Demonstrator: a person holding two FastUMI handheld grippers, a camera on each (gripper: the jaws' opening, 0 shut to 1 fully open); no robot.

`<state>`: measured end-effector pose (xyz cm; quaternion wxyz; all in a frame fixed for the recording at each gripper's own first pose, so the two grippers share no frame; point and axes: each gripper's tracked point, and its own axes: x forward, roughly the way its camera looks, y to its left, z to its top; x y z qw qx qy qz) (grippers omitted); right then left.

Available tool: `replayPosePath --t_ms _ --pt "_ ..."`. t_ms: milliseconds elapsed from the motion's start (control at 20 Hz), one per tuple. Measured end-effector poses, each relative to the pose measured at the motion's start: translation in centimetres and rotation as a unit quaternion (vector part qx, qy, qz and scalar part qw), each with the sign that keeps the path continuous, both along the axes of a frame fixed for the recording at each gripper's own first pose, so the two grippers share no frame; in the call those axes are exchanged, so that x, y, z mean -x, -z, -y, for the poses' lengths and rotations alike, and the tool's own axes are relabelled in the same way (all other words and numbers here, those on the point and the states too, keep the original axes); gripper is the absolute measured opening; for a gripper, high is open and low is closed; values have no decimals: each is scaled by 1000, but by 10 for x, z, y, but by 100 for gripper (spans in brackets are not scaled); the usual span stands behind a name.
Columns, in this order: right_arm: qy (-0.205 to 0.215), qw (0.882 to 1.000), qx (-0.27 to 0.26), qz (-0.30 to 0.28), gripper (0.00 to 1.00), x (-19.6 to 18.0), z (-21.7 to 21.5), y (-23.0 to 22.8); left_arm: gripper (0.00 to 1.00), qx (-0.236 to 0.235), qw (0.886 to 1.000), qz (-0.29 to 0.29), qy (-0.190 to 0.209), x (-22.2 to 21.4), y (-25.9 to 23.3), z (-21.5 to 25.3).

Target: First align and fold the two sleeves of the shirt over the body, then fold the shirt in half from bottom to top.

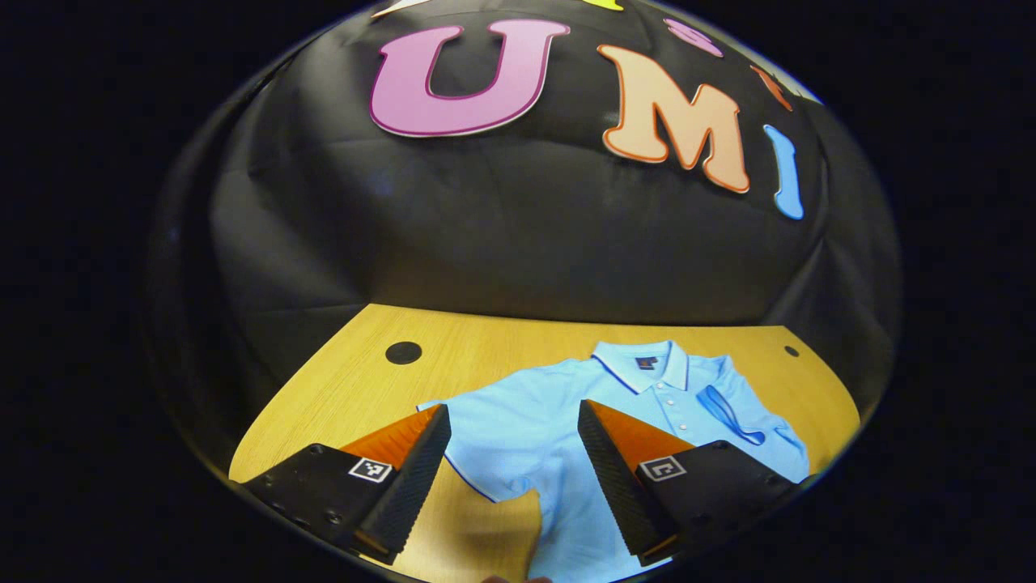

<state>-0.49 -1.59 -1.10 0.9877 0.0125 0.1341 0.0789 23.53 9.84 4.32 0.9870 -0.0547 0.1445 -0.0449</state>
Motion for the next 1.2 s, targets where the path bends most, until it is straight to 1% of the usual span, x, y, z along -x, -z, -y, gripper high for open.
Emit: replayPosePath --t_ms 150,200,350,600,950,1050,1150,1200 --pt "14 1000 25 -1 97 5 11 4 94 -3 999 -35 -16 -23 32 -11" --pt "14 1000 27 -2 97 6 11 5 94 -10 999 -43 -23 -30 44 -16" --pt "11 1000 19 -4 97 6 9 5 94 -29 997 -59 -28 -39 60 -18" --pt "14 999 27 -10 97 6 12 11 93 -37 995 -83 -26 -46 85 -19" --pt "15 999 25 -22 97 5 14 18 94 -36 995 -94 -7 -43 91 -15" --pt "14 999 23 -24 97 5 13 20 88 -37 995 -97 9 -44 93 -7" --pt "14 999 25 -26 97 5 14 21 65 -38 994 -100 23 -44 92 1" --pt "14 999 25 -26 97 5 14 21 49 -36 994 -99 26 -46 91 4"
